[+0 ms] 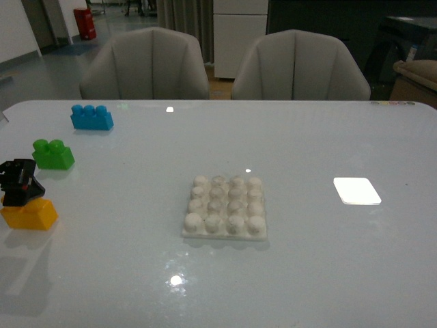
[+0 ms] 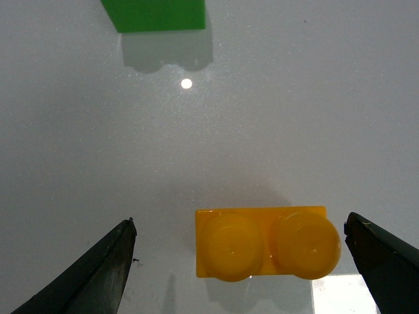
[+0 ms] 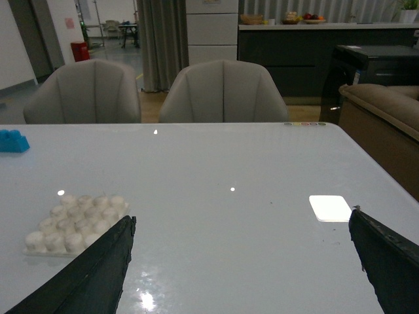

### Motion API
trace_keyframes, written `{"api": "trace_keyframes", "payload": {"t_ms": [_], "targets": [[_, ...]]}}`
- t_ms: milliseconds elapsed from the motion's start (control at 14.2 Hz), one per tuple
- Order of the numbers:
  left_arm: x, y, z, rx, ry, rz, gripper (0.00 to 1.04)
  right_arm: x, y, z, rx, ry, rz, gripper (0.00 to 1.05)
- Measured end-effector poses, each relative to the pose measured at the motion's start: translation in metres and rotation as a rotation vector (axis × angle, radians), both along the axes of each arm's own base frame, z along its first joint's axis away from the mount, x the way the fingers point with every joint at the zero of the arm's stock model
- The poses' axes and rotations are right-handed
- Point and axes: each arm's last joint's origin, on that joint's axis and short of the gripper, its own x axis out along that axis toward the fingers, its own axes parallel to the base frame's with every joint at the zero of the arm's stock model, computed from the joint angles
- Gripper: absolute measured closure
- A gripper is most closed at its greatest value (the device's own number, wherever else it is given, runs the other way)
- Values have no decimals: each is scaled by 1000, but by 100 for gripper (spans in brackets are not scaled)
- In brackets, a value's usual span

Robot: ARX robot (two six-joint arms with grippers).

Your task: Insert yellow block into base center

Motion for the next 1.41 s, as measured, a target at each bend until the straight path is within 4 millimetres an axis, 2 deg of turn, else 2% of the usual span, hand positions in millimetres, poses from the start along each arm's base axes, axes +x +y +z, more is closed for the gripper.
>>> {"api": "trace_keyframes", "payload": {"t_ms": [281, 563, 774, 985, 1056, 1267, 1407], "targets": [[1, -3, -2, -21, -8, -6, 7, 0, 0, 0, 0, 0, 0, 6], [2, -1, -25, -17, 18, -5, 7, 0, 0, 0, 0, 0, 0, 6], [2, -1, -31, -10, 35, 2, 7, 0, 0, 0, 0, 0, 0, 6], [2, -1, -31, 9, 34, 17, 34, 0, 0, 0, 0, 0, 0, 6], [2, -3, -31, 13, 32, 17, 39, 0, 0, 0, 0, 0, 0, 6], [-13, -18, -22, 15, 39, 7, 39, 0, 0, 0, 0, 0, 0, 6], [-22, -47, 3, 9, -18, -23, 39, 0, 0, 0, 0, 0, 0, 6]]}}
